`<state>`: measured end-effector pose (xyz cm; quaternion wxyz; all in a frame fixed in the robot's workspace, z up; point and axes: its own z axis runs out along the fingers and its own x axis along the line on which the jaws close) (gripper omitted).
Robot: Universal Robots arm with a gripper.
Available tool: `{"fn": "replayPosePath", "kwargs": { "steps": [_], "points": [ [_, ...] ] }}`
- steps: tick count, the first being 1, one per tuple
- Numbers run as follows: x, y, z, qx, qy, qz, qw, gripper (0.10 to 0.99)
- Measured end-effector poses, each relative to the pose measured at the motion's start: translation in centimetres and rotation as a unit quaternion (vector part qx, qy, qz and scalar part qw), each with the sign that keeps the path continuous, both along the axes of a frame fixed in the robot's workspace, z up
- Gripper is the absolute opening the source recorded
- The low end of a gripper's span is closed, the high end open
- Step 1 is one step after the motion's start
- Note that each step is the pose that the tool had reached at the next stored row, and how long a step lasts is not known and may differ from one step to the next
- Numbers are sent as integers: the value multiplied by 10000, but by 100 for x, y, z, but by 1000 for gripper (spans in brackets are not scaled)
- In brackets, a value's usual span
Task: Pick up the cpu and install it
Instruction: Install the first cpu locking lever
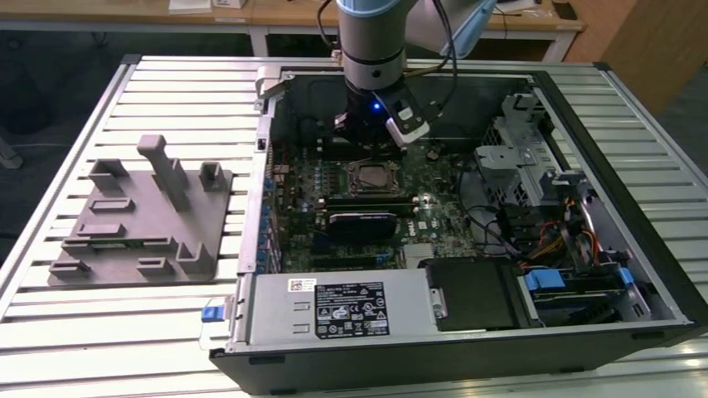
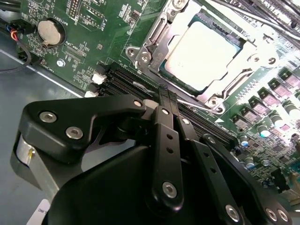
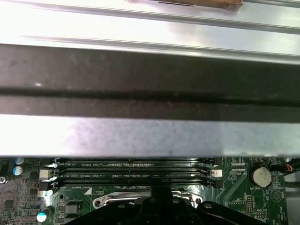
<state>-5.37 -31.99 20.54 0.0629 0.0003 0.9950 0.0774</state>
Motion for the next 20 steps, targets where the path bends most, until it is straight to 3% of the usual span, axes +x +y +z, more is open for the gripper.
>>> {"fn": "replayPosePath", "kwargs": {
  "steps": [6,12,20],
  "points": [
    [1,2,-24,-1,-62,-195,9998,106],
    [0,10,-33,-3,-63,-546,9985,106],
    [-10,73,-42,-3,-64,-734,9973,106]
  ]
}}
